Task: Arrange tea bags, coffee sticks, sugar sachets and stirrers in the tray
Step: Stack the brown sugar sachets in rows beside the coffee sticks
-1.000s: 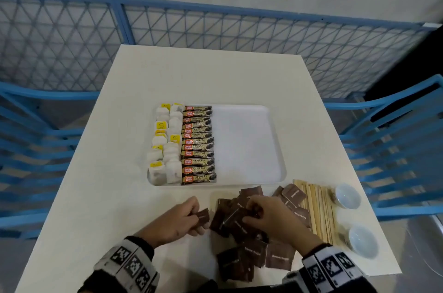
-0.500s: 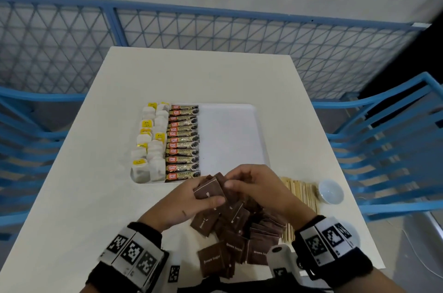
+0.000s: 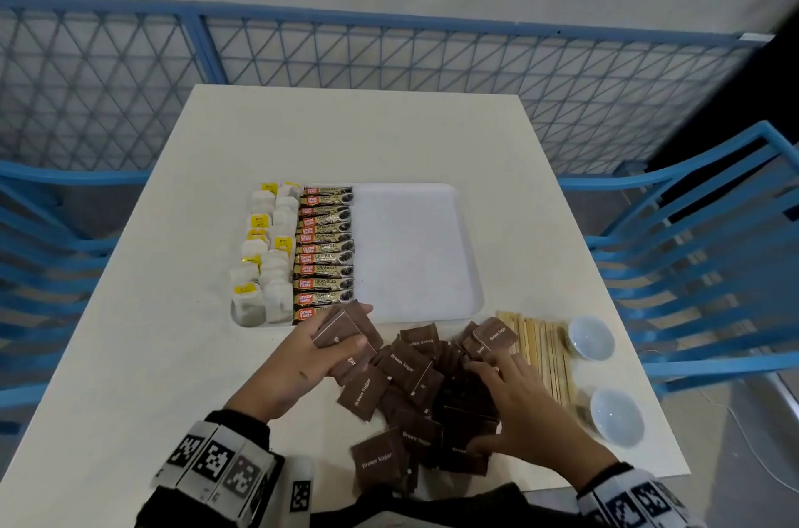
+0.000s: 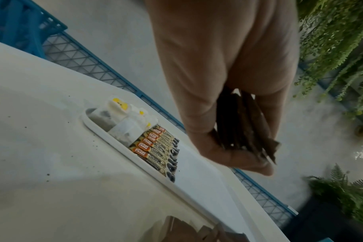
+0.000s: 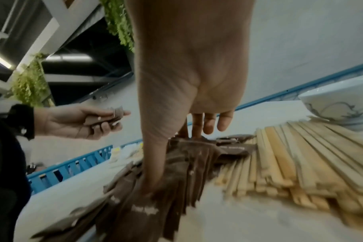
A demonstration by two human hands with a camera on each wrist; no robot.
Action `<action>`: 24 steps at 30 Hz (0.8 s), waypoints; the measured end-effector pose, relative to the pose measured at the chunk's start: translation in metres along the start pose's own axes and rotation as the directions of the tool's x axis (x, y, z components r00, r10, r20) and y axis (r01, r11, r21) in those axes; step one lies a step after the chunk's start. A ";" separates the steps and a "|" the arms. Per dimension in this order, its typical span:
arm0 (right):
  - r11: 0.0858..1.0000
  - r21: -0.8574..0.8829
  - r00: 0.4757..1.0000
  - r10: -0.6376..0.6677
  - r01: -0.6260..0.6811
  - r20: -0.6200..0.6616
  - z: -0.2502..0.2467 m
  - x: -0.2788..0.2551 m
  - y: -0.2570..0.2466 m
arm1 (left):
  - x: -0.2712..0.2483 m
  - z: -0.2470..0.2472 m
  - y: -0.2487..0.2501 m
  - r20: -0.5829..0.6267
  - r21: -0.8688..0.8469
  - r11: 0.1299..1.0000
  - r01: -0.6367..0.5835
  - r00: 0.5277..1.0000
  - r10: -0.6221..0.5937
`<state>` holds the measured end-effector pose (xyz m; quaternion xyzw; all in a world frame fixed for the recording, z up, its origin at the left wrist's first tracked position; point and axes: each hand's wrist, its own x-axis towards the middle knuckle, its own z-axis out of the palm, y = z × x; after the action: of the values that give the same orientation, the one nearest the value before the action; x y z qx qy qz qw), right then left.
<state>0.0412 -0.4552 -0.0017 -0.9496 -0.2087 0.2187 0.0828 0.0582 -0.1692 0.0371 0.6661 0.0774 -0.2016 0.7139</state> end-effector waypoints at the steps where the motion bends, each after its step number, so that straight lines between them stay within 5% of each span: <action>1: 1.000 -0.007 1.000 -0.013 0.013 -0.024 0.003 0.001 0.000 | 0.000 0.001 0.000 0.003 0.007 1.000 0.000 1.000 0.000; 24: 0.941 0.326 0.994 -0.105 0.088 0.036 -0.013 0.013 -0.002 | 0.000 0.000 -0.003 0.040 -0.074 0.994 0.083 0.996 -0.080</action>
<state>0.0571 -0.4484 0.0050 -0.9056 -0.2183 0.2707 0.2429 0.0572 -0.1696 0.0345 0.6309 0.0989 -0.2400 0.7312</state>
